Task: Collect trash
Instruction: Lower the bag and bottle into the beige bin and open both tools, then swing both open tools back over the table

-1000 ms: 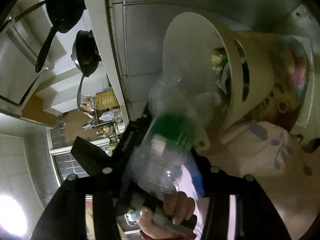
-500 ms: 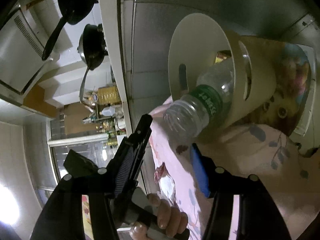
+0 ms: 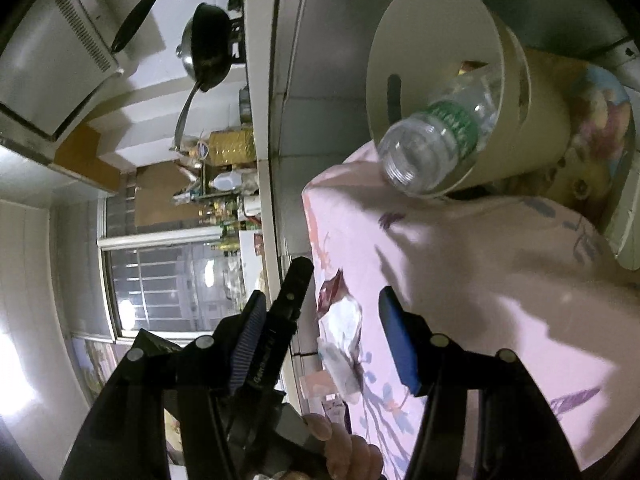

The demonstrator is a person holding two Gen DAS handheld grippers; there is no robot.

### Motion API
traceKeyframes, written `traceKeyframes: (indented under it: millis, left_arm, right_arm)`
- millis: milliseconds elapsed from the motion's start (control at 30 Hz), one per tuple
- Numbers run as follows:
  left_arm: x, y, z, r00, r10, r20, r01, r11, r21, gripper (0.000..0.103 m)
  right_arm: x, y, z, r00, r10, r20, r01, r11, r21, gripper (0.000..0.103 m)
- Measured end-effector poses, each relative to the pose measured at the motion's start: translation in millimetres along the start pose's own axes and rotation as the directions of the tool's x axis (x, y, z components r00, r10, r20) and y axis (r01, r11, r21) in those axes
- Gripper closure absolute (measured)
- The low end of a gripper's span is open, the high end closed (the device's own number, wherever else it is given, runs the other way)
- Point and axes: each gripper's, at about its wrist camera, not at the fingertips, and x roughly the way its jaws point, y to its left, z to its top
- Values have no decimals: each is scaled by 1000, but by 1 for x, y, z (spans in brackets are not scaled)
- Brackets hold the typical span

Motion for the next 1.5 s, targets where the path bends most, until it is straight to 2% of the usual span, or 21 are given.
traceKeyframes:
  millis: [200,300,600,933,1167,1500]
  left_arm:
    - [-25,14,-15,999,29,27,-29,999,-17,63]
    - [-37,22,-24,998,50,44,-49,998,-24,54]
    - [-69,55,-52,992,106,71,-102,993,-56,54]
    - [-88,106,-88,981,181,64,-171,976,-139,53]
    - [-92,143,-118,970,240,22,-231,953,-193,53]
    - [-98,191,-160,957,288,-39,-287,918,-274,53]
  right_arm:
    - [0,12,-14,1000,-3,-18,3,999,-42,46]
    - [4,17,-22,999,-12,-31,10,998,-58,46]
    - [21,24,-52,994,-58,-90,48,992,-116,46]
    - [43,27,-91,978,-162,-133,129,966,-224,46]
    - [65,23,-118,956,-254,-150,197,929,-314,46]
    - [98,12,-157,907,-358,-222,251,882,-399,46]
